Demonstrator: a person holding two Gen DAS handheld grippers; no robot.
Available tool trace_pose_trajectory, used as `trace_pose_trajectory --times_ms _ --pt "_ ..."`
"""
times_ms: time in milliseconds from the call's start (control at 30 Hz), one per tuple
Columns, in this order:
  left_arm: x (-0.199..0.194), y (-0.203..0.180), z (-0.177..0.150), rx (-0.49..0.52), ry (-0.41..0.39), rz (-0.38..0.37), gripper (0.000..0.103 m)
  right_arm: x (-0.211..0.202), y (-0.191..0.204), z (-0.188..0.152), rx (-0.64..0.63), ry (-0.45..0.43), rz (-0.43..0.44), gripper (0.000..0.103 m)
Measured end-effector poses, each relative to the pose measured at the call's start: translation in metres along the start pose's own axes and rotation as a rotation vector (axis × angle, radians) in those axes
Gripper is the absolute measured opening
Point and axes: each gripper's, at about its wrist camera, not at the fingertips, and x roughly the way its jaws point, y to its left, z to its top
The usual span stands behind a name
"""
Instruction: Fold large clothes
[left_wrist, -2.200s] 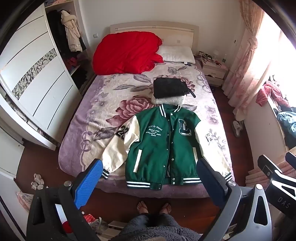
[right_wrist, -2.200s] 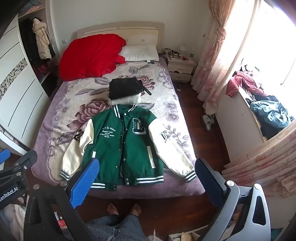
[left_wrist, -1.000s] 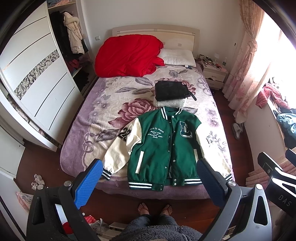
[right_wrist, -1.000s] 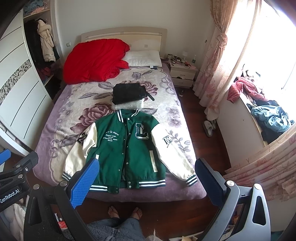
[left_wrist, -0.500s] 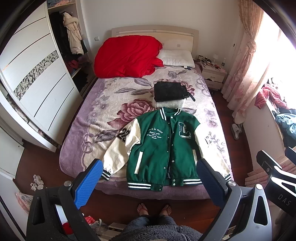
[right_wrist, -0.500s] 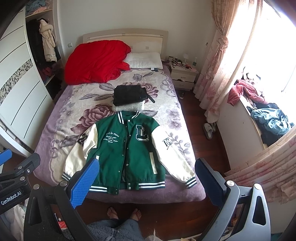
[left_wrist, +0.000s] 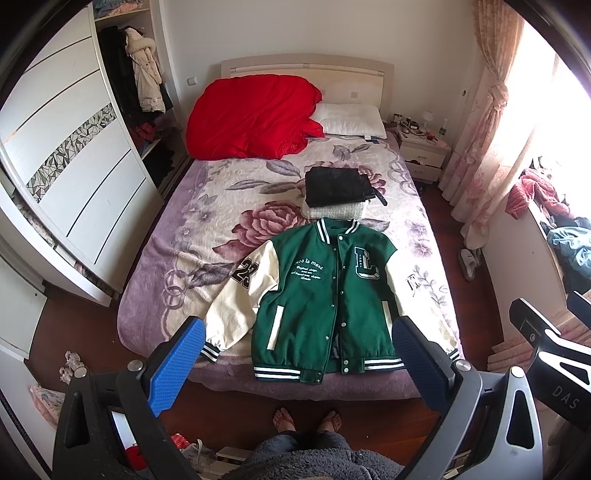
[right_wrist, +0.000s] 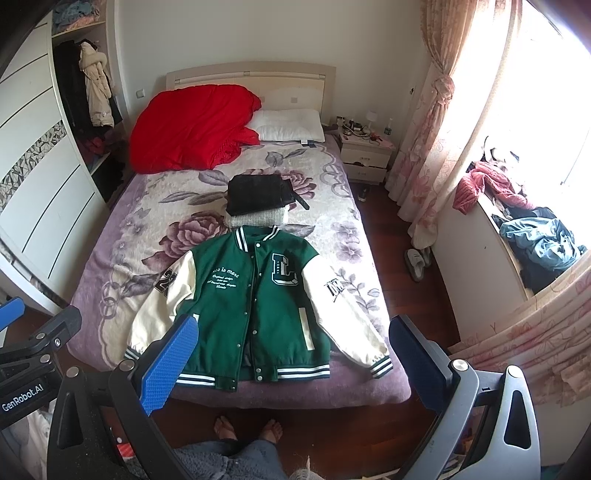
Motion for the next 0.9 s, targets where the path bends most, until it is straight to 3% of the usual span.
trace_pose_trajectory --times_ms 467,900 --pt "0.0 0.001 -0.002 -0.001 -0.003 0.001 0.103 0.0 0.001 -0.006 0.0 -0.005 0.002 0.103" --pt "-0.002 -0.007 0.016 -0.004 -0.01 -0.007 0.103 -0.005 0.003 0.007 0.001 -0.015 0.002 0.103"
